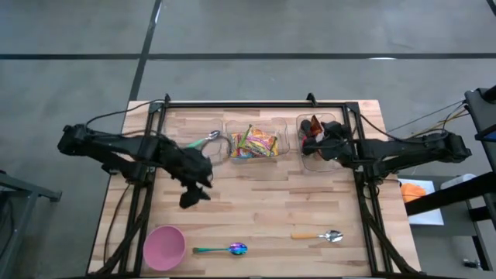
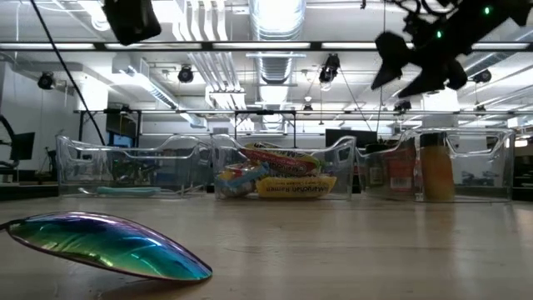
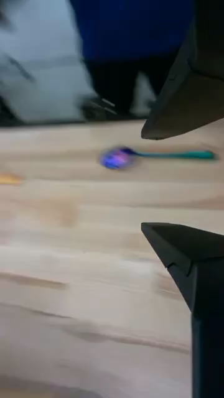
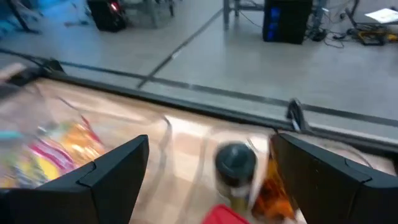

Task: Pick & Place Food Item
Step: Put the blue green spoon into the left transparent bin, then put the yellow spoon into the left transparent bin

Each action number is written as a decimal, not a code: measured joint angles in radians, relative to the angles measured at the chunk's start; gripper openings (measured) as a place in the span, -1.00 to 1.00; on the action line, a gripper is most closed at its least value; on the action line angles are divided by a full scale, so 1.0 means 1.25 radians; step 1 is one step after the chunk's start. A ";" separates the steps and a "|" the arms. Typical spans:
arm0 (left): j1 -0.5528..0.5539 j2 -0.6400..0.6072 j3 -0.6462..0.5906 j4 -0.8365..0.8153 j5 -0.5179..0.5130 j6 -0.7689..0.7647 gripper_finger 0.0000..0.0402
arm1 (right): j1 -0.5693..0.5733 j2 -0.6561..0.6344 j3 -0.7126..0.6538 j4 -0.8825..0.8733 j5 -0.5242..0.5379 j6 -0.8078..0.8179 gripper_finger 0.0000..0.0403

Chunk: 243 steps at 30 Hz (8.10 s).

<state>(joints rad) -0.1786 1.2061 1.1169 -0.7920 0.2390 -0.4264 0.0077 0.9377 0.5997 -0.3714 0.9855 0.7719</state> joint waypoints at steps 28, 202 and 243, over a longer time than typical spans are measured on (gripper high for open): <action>-0.306 0.332 0.030 0.131 -0.178 -0.136 0.17 | 0.073 -0.032 0.216 -0.104 -0.147 0.030 0.71; 0.600 0.318 -0.201 0.086 -0.152 0.529 -0.64 | 0.123 -0.226 0.208 -0.129 -0.352 0.072 0.71; 0.583 0.006 0.027 -0.072 -0.120 0.361 0.49 | 0.123 -0.194 0.334 -0.367 -0.467 0.007 0.71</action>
<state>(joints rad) 0.5497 1.2142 1.1502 -0.8820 0.0885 0.0246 0.1612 0.6953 1.0172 -0.8297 0.4018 0.7801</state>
